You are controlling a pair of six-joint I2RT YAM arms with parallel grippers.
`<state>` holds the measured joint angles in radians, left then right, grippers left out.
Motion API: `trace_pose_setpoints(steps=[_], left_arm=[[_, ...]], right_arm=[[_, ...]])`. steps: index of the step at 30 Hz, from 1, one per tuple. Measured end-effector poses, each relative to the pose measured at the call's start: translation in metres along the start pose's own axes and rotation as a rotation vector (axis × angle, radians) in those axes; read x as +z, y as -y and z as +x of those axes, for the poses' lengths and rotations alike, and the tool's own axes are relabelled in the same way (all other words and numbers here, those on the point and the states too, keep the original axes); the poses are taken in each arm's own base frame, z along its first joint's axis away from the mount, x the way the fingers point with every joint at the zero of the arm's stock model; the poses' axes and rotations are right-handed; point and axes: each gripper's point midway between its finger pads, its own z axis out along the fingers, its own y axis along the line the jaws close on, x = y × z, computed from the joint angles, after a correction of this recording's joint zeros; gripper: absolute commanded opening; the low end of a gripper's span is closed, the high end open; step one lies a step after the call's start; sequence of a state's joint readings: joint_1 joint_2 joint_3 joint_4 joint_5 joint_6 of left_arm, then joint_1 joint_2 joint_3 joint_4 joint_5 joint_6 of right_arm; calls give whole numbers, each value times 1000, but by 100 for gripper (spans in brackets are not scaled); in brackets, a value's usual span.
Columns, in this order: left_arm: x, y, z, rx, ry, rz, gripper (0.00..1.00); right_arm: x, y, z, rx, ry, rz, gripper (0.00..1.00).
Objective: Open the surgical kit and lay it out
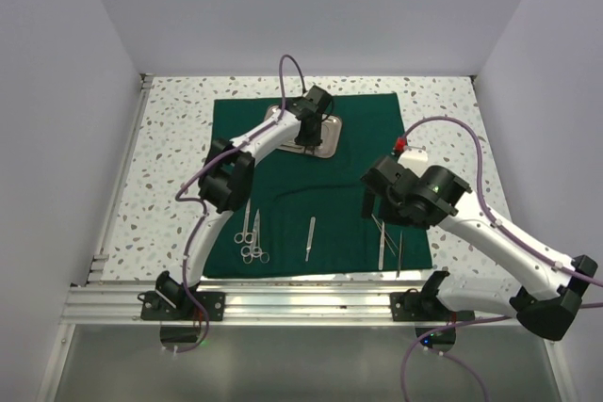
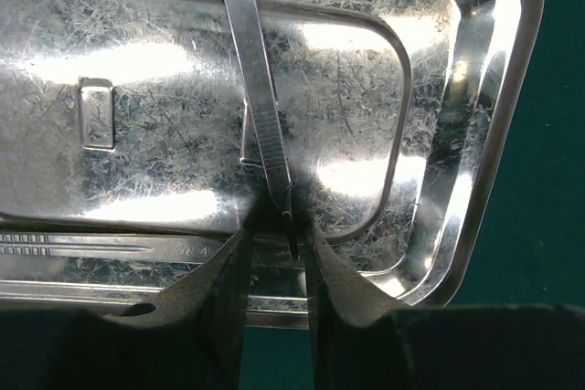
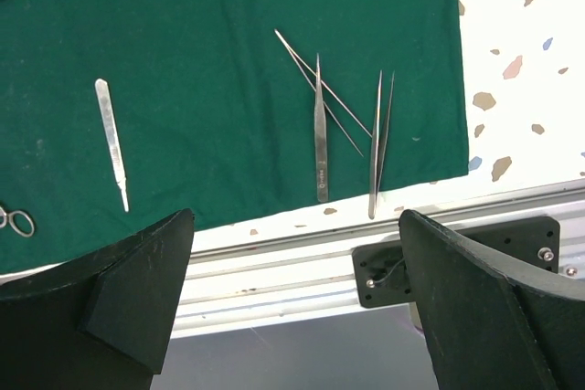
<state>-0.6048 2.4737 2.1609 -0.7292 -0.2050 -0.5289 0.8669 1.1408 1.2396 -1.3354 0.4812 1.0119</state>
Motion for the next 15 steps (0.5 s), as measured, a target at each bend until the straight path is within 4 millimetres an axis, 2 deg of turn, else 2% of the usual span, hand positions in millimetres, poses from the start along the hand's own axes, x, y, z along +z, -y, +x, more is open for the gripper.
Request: trace_pose_setpoints(steps=[4,8,10,15], left_arm=[[1,-1,0,3,-2,-7,22],[2,-3,0,11,-3,-16,5],[2,-4,1,17,-3,-19,0],[2,-4,1,20,-2,-17,0]], right_arm=[[-2,2,-2,12,7,-9,99],[-4,4,-3,20,13,-11,98],[-4,4,-4,22,16,-13,98],[-5,5,-4,26,21,-16,98]])
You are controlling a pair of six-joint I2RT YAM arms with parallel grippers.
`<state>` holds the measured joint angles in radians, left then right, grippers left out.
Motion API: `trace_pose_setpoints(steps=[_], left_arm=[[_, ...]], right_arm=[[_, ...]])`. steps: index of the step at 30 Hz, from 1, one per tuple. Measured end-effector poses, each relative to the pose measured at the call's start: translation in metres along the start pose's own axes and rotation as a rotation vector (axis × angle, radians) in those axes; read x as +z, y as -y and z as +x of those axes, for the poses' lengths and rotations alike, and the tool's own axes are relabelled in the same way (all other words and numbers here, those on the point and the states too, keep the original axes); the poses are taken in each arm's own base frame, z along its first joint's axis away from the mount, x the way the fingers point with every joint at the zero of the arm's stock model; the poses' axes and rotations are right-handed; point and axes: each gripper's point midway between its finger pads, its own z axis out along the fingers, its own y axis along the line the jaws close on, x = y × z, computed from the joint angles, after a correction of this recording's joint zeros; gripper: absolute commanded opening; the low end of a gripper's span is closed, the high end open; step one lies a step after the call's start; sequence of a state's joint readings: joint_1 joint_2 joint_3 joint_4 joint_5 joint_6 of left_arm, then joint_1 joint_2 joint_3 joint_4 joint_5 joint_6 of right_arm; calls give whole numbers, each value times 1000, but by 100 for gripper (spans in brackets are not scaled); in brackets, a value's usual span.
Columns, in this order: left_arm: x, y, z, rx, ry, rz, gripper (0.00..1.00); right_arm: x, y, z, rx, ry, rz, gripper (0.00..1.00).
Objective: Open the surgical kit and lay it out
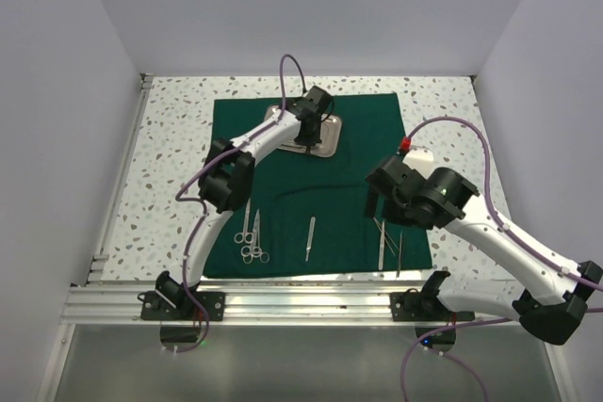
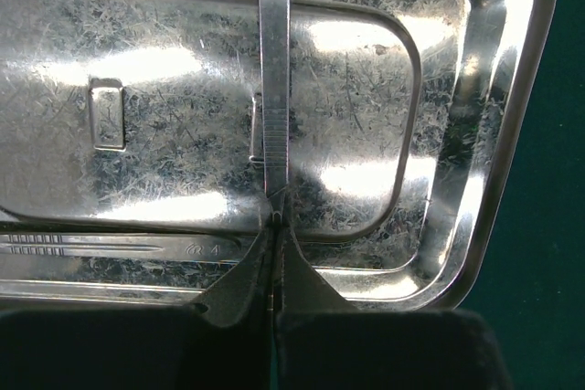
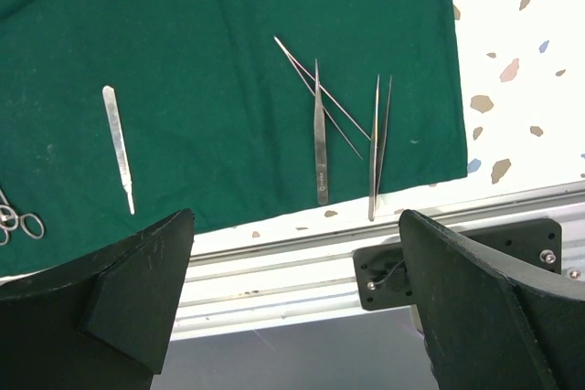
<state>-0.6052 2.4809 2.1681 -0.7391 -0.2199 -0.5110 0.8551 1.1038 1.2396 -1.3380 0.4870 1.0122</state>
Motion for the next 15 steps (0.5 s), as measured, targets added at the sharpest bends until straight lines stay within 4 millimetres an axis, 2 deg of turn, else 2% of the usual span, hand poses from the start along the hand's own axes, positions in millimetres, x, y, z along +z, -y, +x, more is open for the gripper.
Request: trace_pose_setpoints(steps=[5,10,15], left_arm=[[-3,-1,0,9,3,7,0],[-12,-5,7,30,-23,1,0],[-38,-10,0,28,-15,-4,0]], right_arm=[[0,1,-2,2,9,3,98],[-9,2,-17,31,65,-11,98],[-25,2,-31,72,122,-57,98]])
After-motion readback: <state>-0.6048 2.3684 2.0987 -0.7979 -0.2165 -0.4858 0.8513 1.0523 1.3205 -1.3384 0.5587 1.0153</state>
